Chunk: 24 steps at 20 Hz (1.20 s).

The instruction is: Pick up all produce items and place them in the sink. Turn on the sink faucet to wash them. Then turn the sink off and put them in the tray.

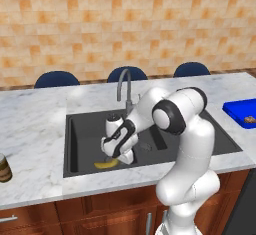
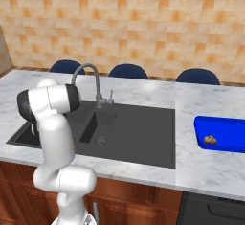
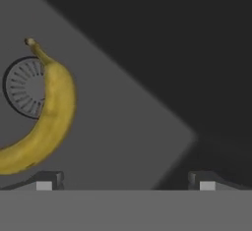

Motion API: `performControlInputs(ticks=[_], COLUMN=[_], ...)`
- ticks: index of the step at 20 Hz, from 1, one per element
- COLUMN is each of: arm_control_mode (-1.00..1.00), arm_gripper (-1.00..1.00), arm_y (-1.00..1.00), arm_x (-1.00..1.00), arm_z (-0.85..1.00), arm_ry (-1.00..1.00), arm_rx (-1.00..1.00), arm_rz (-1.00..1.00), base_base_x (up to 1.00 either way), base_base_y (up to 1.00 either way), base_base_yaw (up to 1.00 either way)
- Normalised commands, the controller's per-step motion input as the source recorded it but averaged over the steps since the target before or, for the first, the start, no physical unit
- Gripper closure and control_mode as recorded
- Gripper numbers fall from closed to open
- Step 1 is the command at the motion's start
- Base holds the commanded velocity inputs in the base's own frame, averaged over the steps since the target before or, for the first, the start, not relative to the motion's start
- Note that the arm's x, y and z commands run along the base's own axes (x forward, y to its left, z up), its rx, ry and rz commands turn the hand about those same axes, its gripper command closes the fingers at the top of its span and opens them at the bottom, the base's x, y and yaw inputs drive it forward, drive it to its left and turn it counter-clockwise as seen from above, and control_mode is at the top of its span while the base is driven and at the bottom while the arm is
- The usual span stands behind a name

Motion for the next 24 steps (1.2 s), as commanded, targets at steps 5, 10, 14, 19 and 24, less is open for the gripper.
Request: performControlInputs(ticks=[5,10,14,19,24], arm_control_mode=[-1.0,-1.0,-1.0,-1.0,-1.0], arm_gripper=[-1.0,-1.0,-1.0,-1.0,-1.0], arm_y=[-0.11,0.0,0.0,0.0,0.0], arm_x=[0.06,0.14,0.15,0.14,0.19], arm_z=[-0.37,-0.37,-0.35,-0.35,-0.35], arm_ry=[-0.1,-0.05,-0.03,-0.06,-0.1], arm_rx=[0.04,0.01,0.0,0.0,0.0], arm_rz=[0.05,0.03,0.0,0.0,0.0], base_base_x=[0.0,0.0,0.0,0.0,0.0], base_base_y=[0.0,0.0,0.0,0.0,0.0], base_base_yaw=[0.0,0.0,0.0,0.0,0.0])
